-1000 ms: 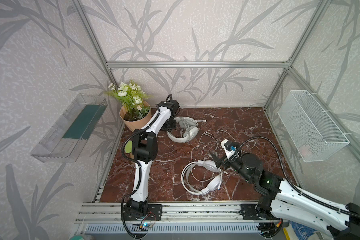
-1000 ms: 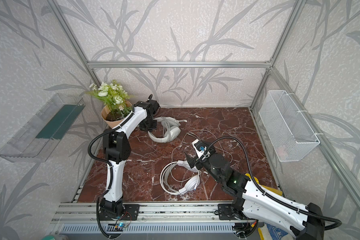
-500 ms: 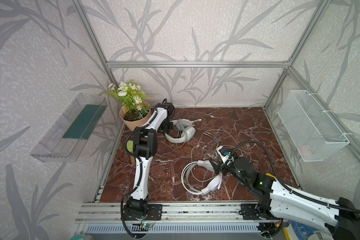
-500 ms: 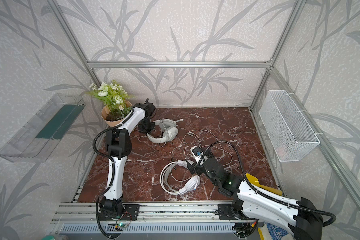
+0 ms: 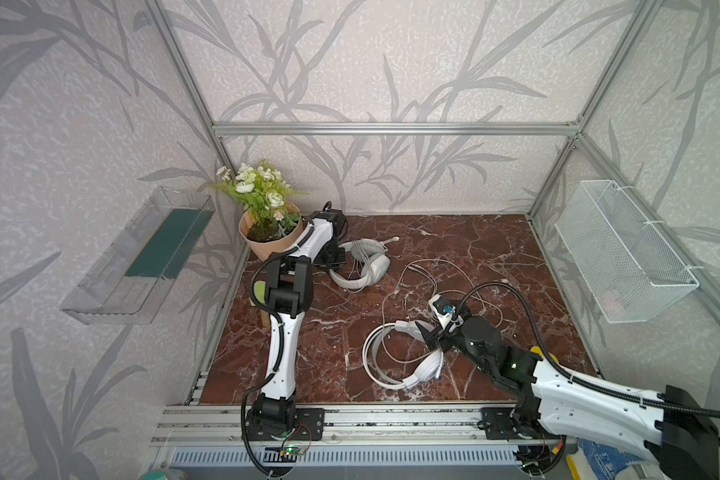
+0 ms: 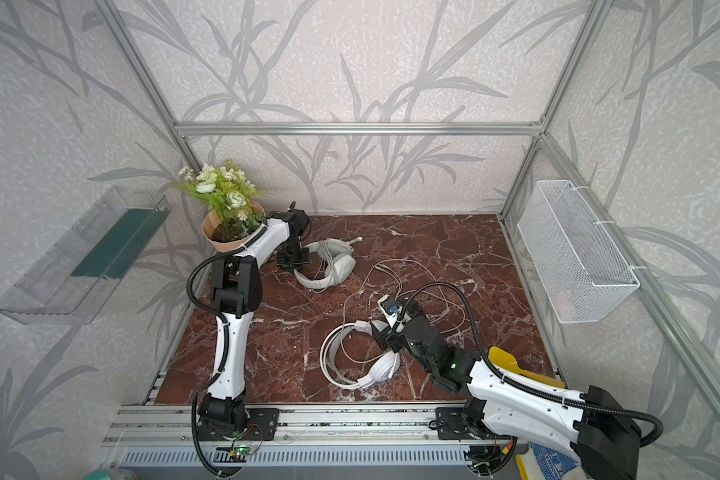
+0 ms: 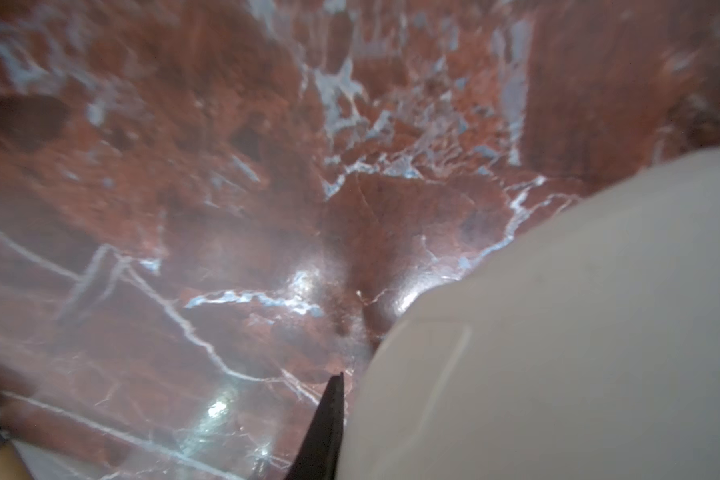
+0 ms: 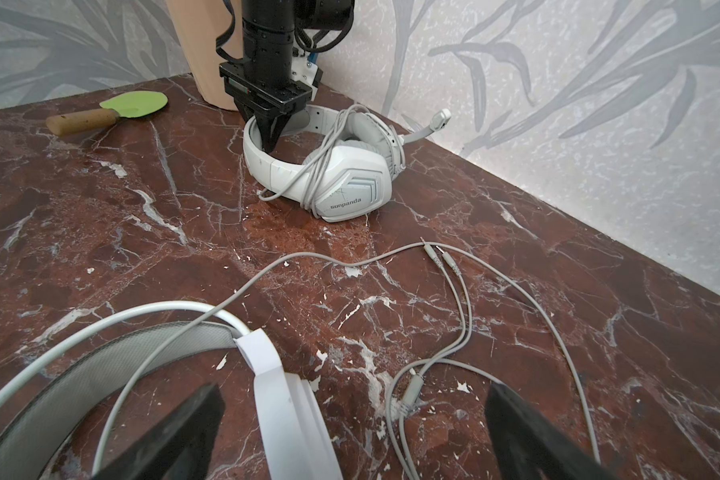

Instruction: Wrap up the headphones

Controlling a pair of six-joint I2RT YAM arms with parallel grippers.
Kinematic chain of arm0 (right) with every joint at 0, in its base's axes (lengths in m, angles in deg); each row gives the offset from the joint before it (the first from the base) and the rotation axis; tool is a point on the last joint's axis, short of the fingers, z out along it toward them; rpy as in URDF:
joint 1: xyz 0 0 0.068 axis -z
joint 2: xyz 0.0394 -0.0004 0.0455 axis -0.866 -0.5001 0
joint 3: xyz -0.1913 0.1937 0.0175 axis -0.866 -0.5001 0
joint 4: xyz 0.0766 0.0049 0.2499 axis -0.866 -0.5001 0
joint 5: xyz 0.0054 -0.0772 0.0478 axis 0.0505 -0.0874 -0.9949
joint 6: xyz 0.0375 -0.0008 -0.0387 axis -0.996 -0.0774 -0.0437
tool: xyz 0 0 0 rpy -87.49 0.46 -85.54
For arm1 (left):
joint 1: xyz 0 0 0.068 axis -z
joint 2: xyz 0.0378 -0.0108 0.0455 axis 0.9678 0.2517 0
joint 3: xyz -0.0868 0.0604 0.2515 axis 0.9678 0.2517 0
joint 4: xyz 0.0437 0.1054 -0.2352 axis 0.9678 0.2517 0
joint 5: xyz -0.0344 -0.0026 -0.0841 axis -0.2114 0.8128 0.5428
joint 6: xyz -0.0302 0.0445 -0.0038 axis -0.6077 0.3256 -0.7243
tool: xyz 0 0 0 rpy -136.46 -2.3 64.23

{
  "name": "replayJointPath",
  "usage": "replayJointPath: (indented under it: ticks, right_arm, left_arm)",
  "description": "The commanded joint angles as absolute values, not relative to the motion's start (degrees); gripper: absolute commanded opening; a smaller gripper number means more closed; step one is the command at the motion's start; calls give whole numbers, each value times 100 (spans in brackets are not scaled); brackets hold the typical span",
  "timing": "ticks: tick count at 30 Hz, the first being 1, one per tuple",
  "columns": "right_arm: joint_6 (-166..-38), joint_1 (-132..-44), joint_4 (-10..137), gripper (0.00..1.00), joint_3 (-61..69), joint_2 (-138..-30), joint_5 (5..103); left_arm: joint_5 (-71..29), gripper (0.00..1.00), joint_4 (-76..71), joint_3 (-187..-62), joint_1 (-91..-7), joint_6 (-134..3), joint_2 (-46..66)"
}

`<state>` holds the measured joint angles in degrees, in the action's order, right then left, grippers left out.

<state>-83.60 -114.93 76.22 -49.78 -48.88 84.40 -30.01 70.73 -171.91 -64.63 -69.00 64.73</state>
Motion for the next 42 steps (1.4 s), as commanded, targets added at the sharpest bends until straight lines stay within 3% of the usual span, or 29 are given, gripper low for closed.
replayJointPath:
  ticks: [1, 3, 5, 6, 14, 15, 16, 23, 32, 42]
  right_arm:
    - [-8328, -11554, 7967, 99, -5098, -4928, 8497]
    - [-8331, -11556, 8026, 99, -5149, -4928, 8532]
    - [-8330, -11563, 8074, 99, -5183, -4919, 8563]
    - [-8345, -11562, 8096, 99, -5206, -4919, 8610]
    - [-8465, -11563, 8243, 99, -5298, -4828, 8808]
    - [-8479, -11563, 8260, 99, -5317, -4784, 8829]
    - [-8512, -11563, 8271, 99, -5332, -4737, 8866]
    - [-9431, -11553, 8166, 99, -5488, -4220, 9508]
    - [-10066, -11526, 7766, 99, -5437, -4060, 10178]
    - [-10075, -11498, 7533, 99, -5354, -4222, 10098]
  left_arm:
    - [-2785, 27, 7017, -17064, -6489, -6917, 6161]
    - [-2760, 49, 7038, -17073, -6496, -6942, 6123]
    - [-2704, 57, 7052, -17083, -6496, -6965, 6057]
    - [-2700, 74, 7058, -17095, -6496, -6985, 6001]
    - [-2608, 77, 7065, -17034, -6496, -7241, 5155]
    - [-2576, 95, 7059, -16993, -6496, -7298, 5009]
    - [-2569, 99, 7067, -16953, -6496, -7397, 4880]
    - [-1943, 99, 7370, -16455, -6497, -8038, 3728]
    - [-1360, 99, 6546, -13294, -6207, -8515, 778]
    - [-1414, 99, 6012, -10752, -5245, -9416, -1054]
